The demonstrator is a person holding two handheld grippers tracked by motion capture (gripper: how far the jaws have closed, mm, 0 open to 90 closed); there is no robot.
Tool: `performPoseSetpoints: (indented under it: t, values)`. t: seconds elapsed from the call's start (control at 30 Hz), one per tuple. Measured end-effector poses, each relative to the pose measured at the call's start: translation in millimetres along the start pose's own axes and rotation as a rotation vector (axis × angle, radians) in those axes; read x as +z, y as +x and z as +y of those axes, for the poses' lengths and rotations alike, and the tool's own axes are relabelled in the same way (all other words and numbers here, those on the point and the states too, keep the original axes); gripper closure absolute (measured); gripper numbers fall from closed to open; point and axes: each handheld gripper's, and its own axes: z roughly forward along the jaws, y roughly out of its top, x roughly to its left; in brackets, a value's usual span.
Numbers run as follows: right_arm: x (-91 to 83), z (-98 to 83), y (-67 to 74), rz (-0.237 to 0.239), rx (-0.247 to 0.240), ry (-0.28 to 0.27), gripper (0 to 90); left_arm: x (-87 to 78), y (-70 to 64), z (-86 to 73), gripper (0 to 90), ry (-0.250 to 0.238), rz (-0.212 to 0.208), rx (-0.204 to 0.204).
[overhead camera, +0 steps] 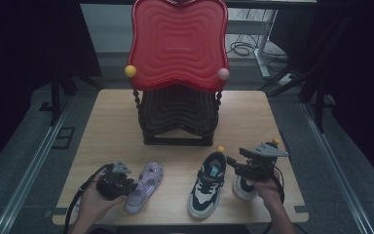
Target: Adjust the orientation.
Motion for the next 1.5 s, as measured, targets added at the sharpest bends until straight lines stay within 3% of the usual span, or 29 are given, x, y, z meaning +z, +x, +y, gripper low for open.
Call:
performPoseSetpoints:
  t: [0.23, 0.8, 1.23, 1.5]
  values:
    - [-0.1, -0.1, -0.5, -0.003, -0.003, -0.001, 34.5, 0.7, 0.2, 0.3, 82.4, -0.001, 0.006, 0.002]
    - [-3.6, 0.7, -2.7, -0.015, 0.01, -0.023, 34.7, -11.5, 3.1, -0.3, 84.3, -0.042, 0.01, -0.006]
    - [-0.9, 0.2, 0.1, -0.011, 0.007, -0.012, 34.6, -35.8, 14.5, -16.4, 84.6, -0.103, 0.022, -0.051]
    - [-1.4, 0.1, -1.4, -0.015, 0.01, -0.014, 34.7, -51.5, 21.4, -39.0, 84.8, -0.117, 0.047, -0.094]
